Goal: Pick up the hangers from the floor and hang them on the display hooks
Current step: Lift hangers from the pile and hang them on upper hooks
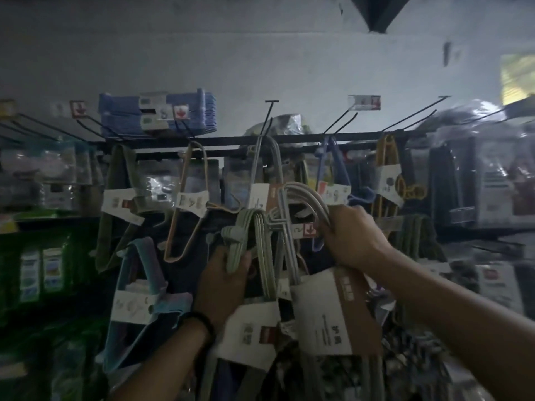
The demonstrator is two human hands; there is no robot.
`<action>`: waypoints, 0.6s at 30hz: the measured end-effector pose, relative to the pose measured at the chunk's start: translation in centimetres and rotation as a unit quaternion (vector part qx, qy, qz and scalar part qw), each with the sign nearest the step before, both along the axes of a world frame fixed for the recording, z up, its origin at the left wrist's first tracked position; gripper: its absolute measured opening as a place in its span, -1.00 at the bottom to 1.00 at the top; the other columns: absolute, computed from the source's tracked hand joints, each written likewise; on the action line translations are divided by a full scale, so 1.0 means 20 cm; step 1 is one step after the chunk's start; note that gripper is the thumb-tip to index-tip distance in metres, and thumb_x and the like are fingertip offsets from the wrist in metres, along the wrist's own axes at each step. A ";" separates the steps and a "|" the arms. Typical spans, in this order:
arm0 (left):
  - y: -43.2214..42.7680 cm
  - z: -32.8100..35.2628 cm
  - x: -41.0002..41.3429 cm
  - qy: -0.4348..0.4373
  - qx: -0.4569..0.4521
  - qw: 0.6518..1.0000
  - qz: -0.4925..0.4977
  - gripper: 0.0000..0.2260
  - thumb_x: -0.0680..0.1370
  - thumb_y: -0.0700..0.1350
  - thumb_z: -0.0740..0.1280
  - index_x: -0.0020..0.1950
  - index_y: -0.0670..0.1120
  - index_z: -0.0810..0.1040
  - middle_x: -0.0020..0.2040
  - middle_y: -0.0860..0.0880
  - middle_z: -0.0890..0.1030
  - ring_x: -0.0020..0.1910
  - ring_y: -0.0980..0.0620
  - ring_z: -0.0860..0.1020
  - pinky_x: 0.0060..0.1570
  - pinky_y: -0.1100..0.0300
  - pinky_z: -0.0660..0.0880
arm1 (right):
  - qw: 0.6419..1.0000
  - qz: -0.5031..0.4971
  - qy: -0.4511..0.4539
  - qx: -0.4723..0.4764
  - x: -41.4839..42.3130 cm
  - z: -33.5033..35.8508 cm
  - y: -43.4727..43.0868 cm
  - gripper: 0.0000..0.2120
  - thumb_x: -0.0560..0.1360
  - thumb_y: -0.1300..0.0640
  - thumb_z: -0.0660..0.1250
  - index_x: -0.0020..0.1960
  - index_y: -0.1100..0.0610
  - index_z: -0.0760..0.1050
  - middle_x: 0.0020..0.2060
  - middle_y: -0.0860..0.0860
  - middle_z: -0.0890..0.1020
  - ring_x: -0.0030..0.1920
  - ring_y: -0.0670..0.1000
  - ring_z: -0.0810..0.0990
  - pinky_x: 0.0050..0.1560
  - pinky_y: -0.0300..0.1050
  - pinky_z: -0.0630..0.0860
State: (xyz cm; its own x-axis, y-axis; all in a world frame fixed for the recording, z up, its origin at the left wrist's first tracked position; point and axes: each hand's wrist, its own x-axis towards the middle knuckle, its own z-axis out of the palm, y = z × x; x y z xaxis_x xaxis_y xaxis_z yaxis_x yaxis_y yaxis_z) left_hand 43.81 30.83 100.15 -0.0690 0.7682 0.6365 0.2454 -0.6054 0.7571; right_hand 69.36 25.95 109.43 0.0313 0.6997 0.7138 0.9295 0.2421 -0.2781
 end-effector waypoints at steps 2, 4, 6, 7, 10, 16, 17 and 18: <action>0.07 0.06 -0.05 0.062 0.038 0.997 0.028 -0.78 0.68 0.18 0.29 -0.05 0.09 0.55 -0.26 0.04 0.60 -0.25 -0.05 0.60 -0.09 -0.27 0.60 | 1.000 -0.008 -0.015 0.005 0.00 0.08 0.03 -0.76 0.64 -0.05 0.32 -0.12 0.05 0.55 -0.25 0.02 0.61 -0.22 0.10 0.64 -0.20 0.01 0.62; 0.09 0.16 -0.12 0.103 0.052 0.992 0.048 -0.71 0.68 0.20 0.26 -0.12 0.06 0.56 -0.33 0.03 0.55 -0.31 -0.06 0.59 -0.14 -0.25 0.60 | 0.999 -0.019 -0.032 0.010 -0.01 0.17 0.06 -0.77 0.63 -0.05 0.34 -0.10 0.08 0.54 -0.23 0.04 0.59 -0.18 0.13 0.64 -0.19 0.00 0.59; 0.10 0.27 -0.20 0.140 0.085 0.983 0.083 -0.65 0.68 0.17 0.29 -0.23 0.04 0.55 -0.41 -0.01 0.55 -0.38 -0.03 0.60 -0.20 -0.19 0.62 | 0.998 -0.034 -0.047 0.001 -0.02 0.27 0.10 -0.76 0.63 -0.04 0.34 -0.13 0.08 0.52 -0.27 0.00 0.53 -0.17 0.13 0.62 -0.16 -0.01 0.58; 0.10 0.32 -0.24 0.148 0.097 0.980 0.094 -0.63 0.67 0.16 0.32 -0.28 0.02 0.55 -0.42 -0.03 0.57 -0.42 -0.01 0.60 -0.24 -0.16 0.63 | 0.998 -0.038 -0.046 0.000 -0.03 0.32 0.13 -0.73 0.64 -0.04 0.35 -0.18 0.06 0.49 -0.29 -0.01 0.50 -0.19 0.12 0.60 -0.18 -0.04 0.55; 0.13 0.49 -0.36 0.142 0.059 0.988 0.033 -0.58 0.59 0.15 0.39 -0.23 -0.19 0.64 -0.36 -0.14 0.67 -0.40 -0.07 0.67 -0.28 -0.07 0.68 | 0.999 -0.041 -0.025 0.017 -0.03 0.45 0.23 -0.68 0.66 -0.06 0.32 -0.23 0.02 0.43 -0.28 0.02 0.53 -0.27 0.05 0.59 -0.33 -0.13 0.47; 0.24 0.68 -0.31 0.307 0.117 0.944 -0.040 -0.73 0.66 0.04 0.33 -0.11 -0.05 0.72 -0.19 0.18 0.73 -0.22 0.20 0.69 -0.25 0.43 0.51 | 0.992 -0.084 -0.090 0.011 -0.20 0.68 0.48 -0.69 0.68 0.01 0.28 -0.21 0.10 0.42 -0.24 0.07 0.60 -0.31 -0.01 0.58 -0.36 -0.17 0.45; 0.27 0.71 -0.29 0.301 0.125 0.944 -0.054 -0.72 0.64 0.08 0.32 -0.12 -0.02 0.71 -0.20 0.19 0.72 -0.23 0.20 0.69 -0.25 0.42 0.52 | 0.991 -0.093 -0.094 0.016 -0.25 0.72 0.52 -0.68 0.66 0.04 0.29 -0.23 0.09 0.38 -0.22 0.08 0.60 -0.31 0.00 0.55 -0.34 -0.18 0.43; 0.30 0.74 -0.27 0.293 0.130 0.945 -0.064 -0.69 0.62 0.14 0.31 -0.11 -0.01 0.72 -0.19 0.18 0.74 -0.22 0.19 0.70 -0.21 0.38 0.55 | 0.990 -0.105 -0.088 0.023 -0.27 0.77 0.55 -0.72 0.65 0.08 0.30 -0.21 0.10 0.37 -0.17 0.10 0.61 -0.30 0.02 0.52 -0.31 -0.17 0.42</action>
State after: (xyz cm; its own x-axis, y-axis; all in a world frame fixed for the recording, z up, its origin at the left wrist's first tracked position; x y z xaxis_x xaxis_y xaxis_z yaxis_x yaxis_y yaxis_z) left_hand 38.47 36.74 114.92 0.4373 0.5591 0.7043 0.4892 -0.8051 0.3353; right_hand 63.87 36.99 124.75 0.0453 0.6575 0.7521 0.9938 0.0466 -0.1006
